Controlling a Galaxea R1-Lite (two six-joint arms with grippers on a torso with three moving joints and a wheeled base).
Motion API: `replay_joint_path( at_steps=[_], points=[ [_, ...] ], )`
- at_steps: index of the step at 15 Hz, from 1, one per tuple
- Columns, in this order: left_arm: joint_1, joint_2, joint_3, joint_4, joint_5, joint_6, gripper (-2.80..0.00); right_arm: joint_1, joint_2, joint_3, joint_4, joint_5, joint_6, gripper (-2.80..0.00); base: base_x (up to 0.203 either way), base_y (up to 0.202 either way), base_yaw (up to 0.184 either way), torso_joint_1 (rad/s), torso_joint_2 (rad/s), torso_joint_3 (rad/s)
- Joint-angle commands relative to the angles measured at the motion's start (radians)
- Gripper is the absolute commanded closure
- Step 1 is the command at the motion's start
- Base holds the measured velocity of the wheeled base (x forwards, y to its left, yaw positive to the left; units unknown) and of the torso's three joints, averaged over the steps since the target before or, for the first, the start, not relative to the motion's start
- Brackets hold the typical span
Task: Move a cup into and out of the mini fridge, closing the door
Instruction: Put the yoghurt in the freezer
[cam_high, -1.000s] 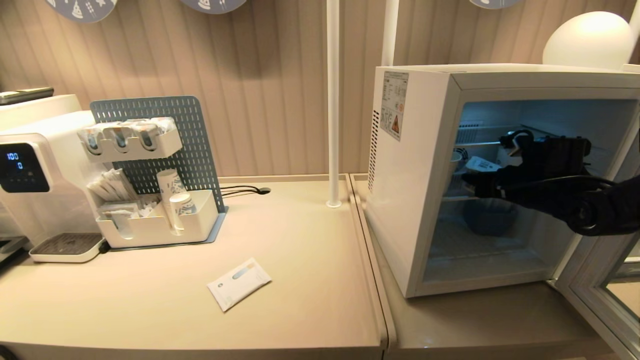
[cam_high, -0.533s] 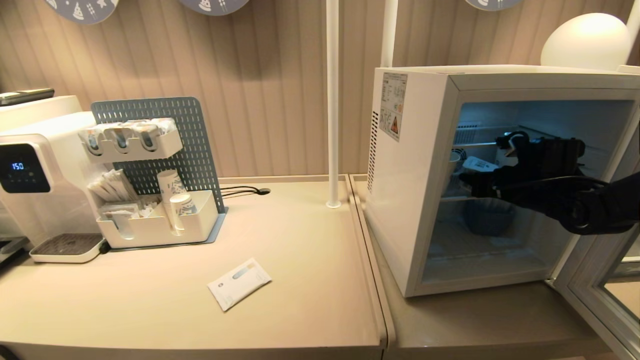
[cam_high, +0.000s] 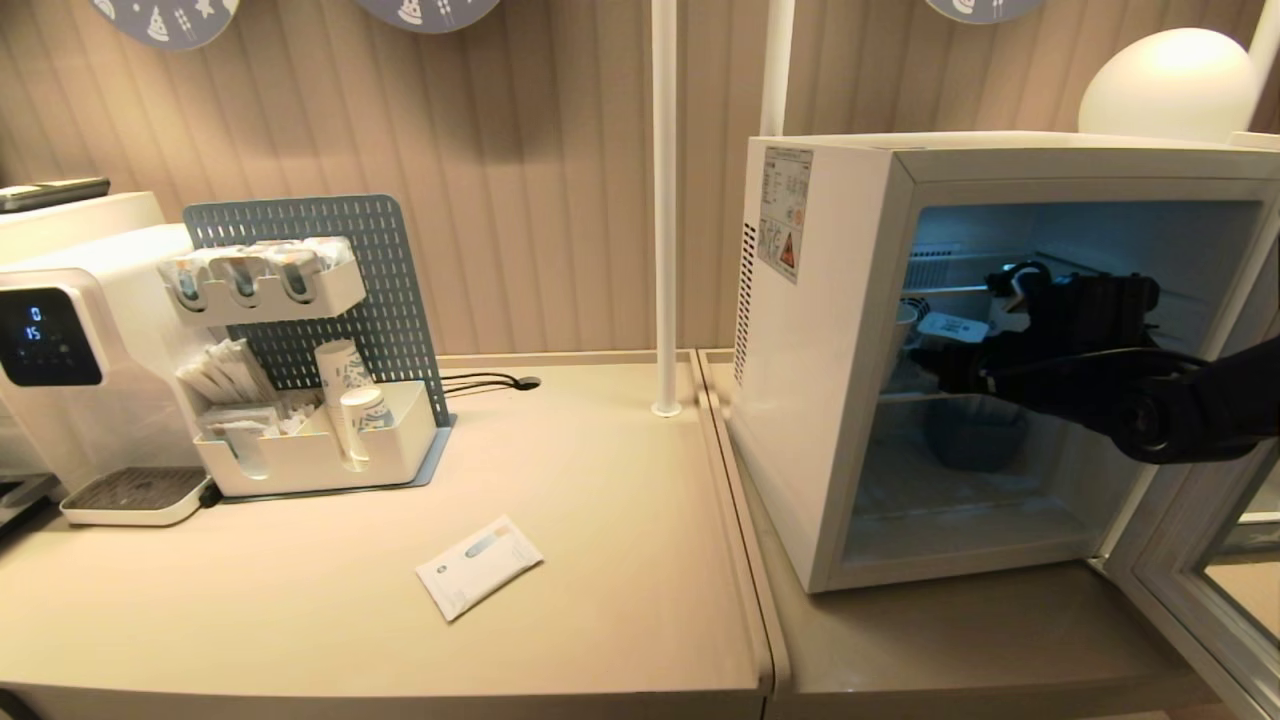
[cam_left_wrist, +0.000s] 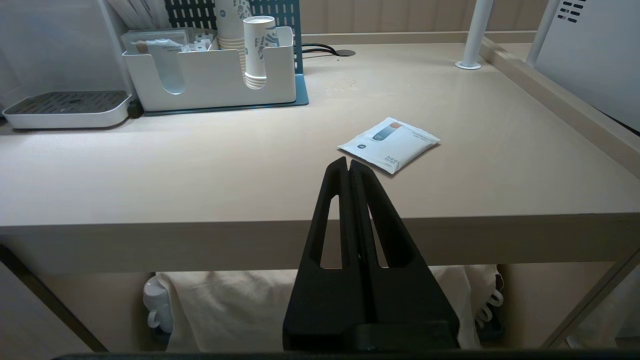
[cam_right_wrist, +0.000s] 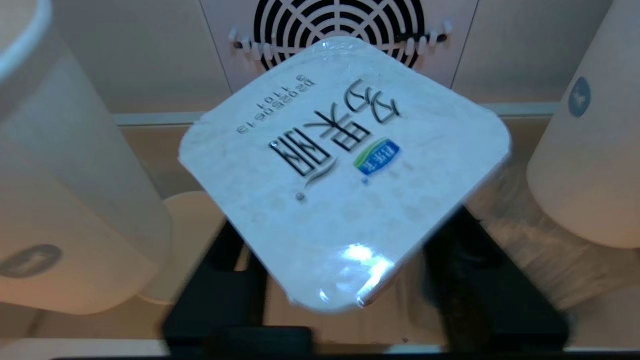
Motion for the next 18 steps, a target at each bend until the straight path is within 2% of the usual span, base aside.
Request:
replay_joint_path(
  at_steps=[1, 8, 18],
  points=[
    [0.000, 0.001, 0.000, 0.000, 0.001, 0.000, 0.00, 0.002, 0.003, -0.006, -0.002, 0.002, 0.002, -2.80, 0.000, 0.000, 0.000, 0.000, 0.00, 0.000],
    [0.000, 0.001, 0.000, 0.000, 0.001, 0.000, 0.00, 0.015, -0.068, 0.064, -0.003, -0.002, 0.003, -2.80, 0.000, 0.000, 0.000, 0.000, 0.00, 0.000],
    [0.000, 0.001, 0.000, 0.000, 0.001, 0.000, 0.00, 0.015, -0.358, 0.319, -0.003, -0.003, 0.002, -2.80, 0.000, 0.000, 0.000, 0.000, 0.00, 0.000]
  ],
)
